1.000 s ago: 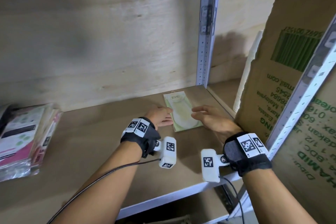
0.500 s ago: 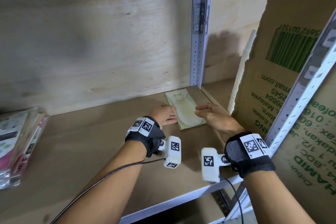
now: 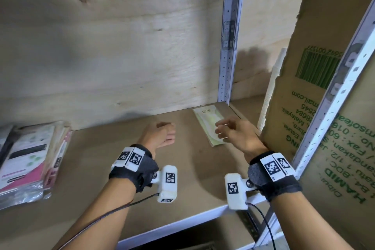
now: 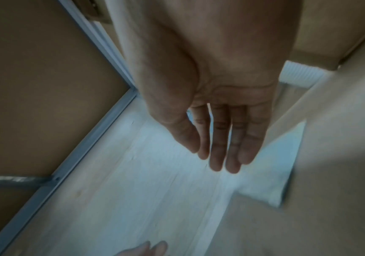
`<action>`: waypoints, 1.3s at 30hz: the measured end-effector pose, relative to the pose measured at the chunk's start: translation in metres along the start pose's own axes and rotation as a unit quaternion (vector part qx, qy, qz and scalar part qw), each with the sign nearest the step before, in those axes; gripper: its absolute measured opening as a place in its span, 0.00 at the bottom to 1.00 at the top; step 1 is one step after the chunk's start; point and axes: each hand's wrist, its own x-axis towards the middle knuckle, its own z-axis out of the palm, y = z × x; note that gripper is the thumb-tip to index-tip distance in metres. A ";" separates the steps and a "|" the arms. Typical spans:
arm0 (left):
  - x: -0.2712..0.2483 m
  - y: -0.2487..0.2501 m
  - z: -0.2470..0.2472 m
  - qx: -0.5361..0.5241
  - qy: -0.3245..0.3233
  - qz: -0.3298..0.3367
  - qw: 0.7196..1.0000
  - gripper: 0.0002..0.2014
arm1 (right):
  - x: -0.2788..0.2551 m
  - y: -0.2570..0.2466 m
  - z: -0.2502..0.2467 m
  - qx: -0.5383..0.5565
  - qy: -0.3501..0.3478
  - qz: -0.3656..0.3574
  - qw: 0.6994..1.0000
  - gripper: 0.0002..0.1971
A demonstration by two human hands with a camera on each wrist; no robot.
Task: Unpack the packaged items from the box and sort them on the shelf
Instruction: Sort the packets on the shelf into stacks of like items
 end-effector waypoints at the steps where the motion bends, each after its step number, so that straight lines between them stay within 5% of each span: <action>1: -0.009 0.000 -0.018 -0.001 0.011 0.011 1.000 0.08 | -0.008 -0.005 0.011 0.023 -0.021 -0.006 1.000 0.05; 11: -0.086 0.018 -0.199 -0.006 0.161 0.118 0.980 0.09 | -0.057 -0.057 0.153 0.061 -0.177 -0.022 0.982 0.06; 16: -0.102 0.011 -0.281 0.011 0.263 0.103 0.959 0.09 | -0.058 -0.087 0.249 0.048 -0.254 -0.003 0.966 0.04; 26: -0.117 0.006 -0.334 0.001 0.371 0.102 0.923 0.10 | -0.063 -0.139 0.411 -0.072 -0.319 -0.022 0.945 0.20; 34: -0.129 0.005 -0.339 0.076 0.361 0.086 0.925 0.12 | -0.063 -0.123 0.371 -0.081 -0.365 -0.032 0.927 0.13; 37: -0.132 0.001 -0.323 0.172 0.309 0.085 0.932 0.08 | -0.063 -0.125 0.333 -0.028 -0.365 -0.013 0.931 0.09; 39: -0.132 -0.002 -0.310 0.273 0.265 0.093 0.920 0.06 | -0.067 -0.124 0.308 0.053 -0.348 0.017 0.936 0.15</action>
